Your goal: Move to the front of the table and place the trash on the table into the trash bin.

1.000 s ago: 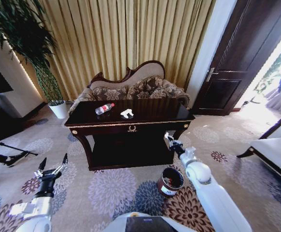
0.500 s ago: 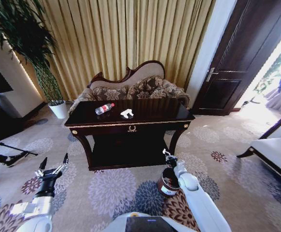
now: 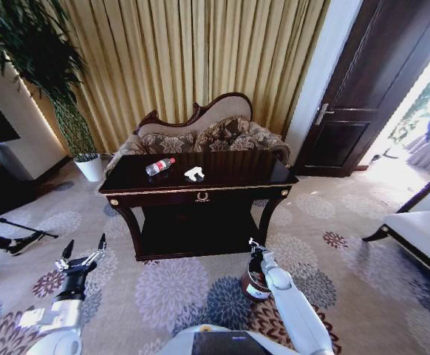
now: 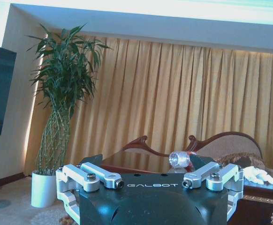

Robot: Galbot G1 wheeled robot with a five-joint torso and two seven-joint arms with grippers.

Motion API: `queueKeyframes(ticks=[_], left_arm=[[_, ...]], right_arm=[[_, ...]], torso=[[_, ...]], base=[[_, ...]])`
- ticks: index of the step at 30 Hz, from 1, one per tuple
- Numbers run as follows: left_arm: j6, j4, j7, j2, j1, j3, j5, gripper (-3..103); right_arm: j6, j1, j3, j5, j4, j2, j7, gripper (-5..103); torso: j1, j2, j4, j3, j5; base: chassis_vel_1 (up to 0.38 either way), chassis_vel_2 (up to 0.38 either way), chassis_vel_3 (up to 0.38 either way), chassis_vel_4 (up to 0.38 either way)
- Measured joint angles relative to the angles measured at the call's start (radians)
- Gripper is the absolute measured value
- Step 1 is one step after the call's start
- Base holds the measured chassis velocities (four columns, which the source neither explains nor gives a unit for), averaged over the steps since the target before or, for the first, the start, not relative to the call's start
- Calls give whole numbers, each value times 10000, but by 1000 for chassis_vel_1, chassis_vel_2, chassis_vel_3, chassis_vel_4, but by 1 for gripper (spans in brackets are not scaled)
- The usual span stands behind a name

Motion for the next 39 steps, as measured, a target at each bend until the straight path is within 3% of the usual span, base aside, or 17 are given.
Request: queueKeyframes(ticks=[11,28,33,35,36,38,39], left_arm=[[-53,60,24,7,-1,50,-21,100],[-59,161,35,23,-42,90,-15,100],[-59,155,35,71,-46,67,-23,100],[-59,145,37,76,-45,68,-24,100],[-59,145,37,76,-45,68,-24,100],[-59,116,49,72,-35,77,-25,100],[-59,116,49,72,-35,77,-25,100]], right_arm=[[389,-268,304,490,-861,-822,32,0],[960,-117,220,-789,-2893,-340,427,-1],[960,-73,213,-977,-2871,-291,608,15],[958,-49,214,-982,-2829,-289,733,27],[958,-49,214,-982,-2829,-289,733,27],[953,-52,224,-968,-2763,-300,817,37],[953,-52,224,-968,-2763,-300,817,37]], torso=[[0,0,0,0,2],[0,0,2,-1,2],[0,1,-1,-1,2],[0,1,0,0,0],[0,1,0,0,0],[0,1,0,0,1],[0,1,0,0,1]], base=[[0,0,0,0],[0,0,0,0],[0,0,0,0],[0,0,0,0],[0,0,0,0],[0,0,0,0],[0,0,0,0]])
